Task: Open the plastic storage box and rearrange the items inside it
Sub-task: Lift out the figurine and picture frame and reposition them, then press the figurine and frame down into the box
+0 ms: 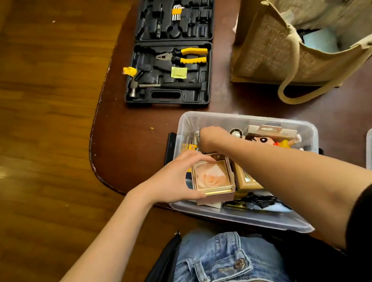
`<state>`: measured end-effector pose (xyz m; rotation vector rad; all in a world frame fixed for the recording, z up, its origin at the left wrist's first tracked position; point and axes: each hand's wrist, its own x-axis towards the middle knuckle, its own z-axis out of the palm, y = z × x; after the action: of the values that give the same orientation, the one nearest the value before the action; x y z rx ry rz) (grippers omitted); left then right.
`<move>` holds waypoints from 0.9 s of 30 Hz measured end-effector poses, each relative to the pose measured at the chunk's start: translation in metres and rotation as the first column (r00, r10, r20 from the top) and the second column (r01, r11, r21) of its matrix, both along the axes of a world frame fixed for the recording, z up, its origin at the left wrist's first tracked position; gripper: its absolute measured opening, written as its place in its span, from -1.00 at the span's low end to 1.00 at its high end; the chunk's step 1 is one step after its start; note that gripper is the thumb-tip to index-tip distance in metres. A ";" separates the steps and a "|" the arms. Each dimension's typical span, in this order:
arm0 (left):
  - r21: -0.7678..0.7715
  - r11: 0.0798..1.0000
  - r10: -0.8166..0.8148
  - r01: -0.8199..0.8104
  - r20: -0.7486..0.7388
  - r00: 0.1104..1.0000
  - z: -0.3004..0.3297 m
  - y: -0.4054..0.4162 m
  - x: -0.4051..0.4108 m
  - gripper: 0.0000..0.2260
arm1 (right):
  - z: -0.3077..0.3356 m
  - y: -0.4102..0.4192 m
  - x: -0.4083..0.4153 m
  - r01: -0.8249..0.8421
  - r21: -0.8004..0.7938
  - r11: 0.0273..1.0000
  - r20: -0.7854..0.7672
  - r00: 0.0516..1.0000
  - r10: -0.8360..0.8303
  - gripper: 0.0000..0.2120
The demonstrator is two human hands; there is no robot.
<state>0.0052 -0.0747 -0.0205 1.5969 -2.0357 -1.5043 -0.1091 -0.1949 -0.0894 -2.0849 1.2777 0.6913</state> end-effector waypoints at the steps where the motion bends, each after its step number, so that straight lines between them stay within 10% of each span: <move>1: 0.000 1.000 -0.005 0.005 -0.001 1.000 0.000 0.000 0.001 -0.39 | -0.004 0.001 0.003 -0.012 -0.010 1.000 -0.013 1.000 0.012 -0.77; 15: 0.048 0.998 -0.030 0.028 0.028 0.999 0.001 -0.010 0.005 -0.34 | -0.020 -0.004 0.029 -0.136 -0.042 0.990 -0.099 0.986 0.131 -0.84; 27: 0.017 0.993 -0.115 0.114 0.077 0.990 0.003 -0.016 0.015 -0.38 | 0.029 -0.009 -0.010 -0.160 -0.191 0.969 0.272 0.939 0.208 -0.87</move>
<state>0.0206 -0.0911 -0.0175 1.5924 -2.1988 -1.5170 -0.1192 -0.2035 -0.0608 -2.3614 1.0127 0.3441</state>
